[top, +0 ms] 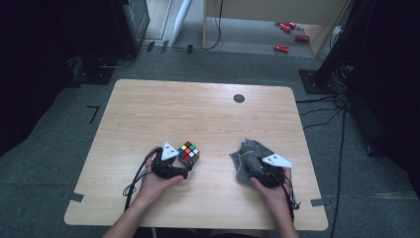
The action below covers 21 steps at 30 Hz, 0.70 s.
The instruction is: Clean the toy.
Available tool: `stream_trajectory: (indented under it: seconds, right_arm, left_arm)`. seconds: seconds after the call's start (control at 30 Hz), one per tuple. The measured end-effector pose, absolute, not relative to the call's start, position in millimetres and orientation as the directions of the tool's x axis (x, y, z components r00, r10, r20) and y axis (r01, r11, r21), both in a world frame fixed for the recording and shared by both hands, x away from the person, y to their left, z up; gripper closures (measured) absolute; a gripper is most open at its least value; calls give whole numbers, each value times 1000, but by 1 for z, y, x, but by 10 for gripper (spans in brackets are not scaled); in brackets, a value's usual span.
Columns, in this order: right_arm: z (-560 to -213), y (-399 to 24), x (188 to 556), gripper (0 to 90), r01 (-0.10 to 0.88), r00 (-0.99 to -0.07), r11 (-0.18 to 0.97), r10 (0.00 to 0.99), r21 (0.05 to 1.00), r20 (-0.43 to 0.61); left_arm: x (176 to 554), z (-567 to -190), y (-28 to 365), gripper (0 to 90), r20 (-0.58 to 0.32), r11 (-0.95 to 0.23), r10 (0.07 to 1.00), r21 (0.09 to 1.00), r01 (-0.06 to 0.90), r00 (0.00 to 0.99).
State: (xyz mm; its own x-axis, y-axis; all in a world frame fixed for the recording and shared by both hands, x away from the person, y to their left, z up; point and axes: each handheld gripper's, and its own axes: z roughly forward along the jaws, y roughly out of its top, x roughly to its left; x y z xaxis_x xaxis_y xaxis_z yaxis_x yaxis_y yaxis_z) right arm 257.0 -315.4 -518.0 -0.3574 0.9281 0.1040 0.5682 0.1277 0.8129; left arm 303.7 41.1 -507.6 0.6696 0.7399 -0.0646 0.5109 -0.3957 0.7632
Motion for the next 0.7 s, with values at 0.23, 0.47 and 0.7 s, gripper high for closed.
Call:
stream_trajectory:
  seconds: [0.23, 0.47, 0.7]
  right_arm:
    - [-491, -323, 251, 104, 528, -345, 93, 932, 844, 113]
    - [-468, -345, 251, 95, 526, -312, 17, 934, 850, 174]
    - [-465, -363, 240, 95, 544, -284, 75, 954, 836, 100]
  left_arm:
    - [298, -487, 64, 122, -122, -326, 751, 787, 524, 649]
    - [289, -475, 100, 102, -130, -295, 768, 797, 527, 627]
    - [279, -472, 133, 99, -138, -264, 789, 803, 534, 598]
